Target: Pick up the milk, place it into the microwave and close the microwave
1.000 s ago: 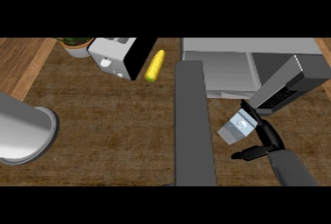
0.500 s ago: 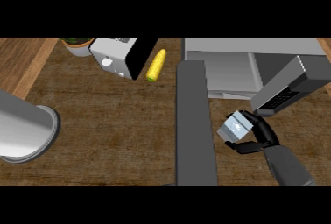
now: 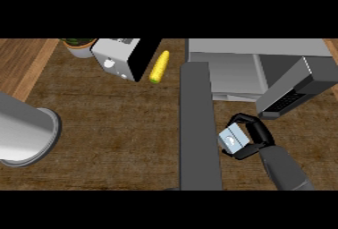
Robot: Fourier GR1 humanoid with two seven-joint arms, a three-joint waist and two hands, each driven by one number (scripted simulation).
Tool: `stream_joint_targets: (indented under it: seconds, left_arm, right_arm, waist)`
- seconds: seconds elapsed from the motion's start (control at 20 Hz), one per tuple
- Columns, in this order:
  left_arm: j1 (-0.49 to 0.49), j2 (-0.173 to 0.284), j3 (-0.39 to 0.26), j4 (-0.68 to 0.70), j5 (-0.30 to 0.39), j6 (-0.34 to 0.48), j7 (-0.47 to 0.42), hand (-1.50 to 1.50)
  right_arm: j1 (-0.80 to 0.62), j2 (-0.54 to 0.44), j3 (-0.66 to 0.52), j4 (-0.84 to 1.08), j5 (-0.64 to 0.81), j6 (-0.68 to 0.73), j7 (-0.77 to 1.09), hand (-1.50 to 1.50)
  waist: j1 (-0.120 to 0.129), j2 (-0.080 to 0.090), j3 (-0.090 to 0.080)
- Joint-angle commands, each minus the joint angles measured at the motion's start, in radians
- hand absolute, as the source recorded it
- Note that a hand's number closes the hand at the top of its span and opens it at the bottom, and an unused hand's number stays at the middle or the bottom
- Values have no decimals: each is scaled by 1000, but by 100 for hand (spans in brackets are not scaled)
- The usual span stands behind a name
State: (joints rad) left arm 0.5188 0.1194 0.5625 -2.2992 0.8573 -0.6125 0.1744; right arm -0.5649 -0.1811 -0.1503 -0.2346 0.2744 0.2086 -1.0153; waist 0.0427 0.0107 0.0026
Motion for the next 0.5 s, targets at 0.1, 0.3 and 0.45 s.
stream_joint_targets:
  seconds: [0.1,0.3,0.45]
  left_arm:
    - [36,-26,14,4,18,-44,-8,-150]
    - [70,-18,43,22,62,-84,-14,-150]
    - [29,-37,3,-11,23,-37,25,-150]
  right_arm:
    - [51,67,-97,1,-90,-90,-118,150]
    - [112,65,-155,0,-132,-176,-160,150]
    - [40,107,-144,-6,-115,-255,-102,150]
  waist:
    - [-10,-2,0]
    - [-5,-2,1]
    - [-16,-3,0]
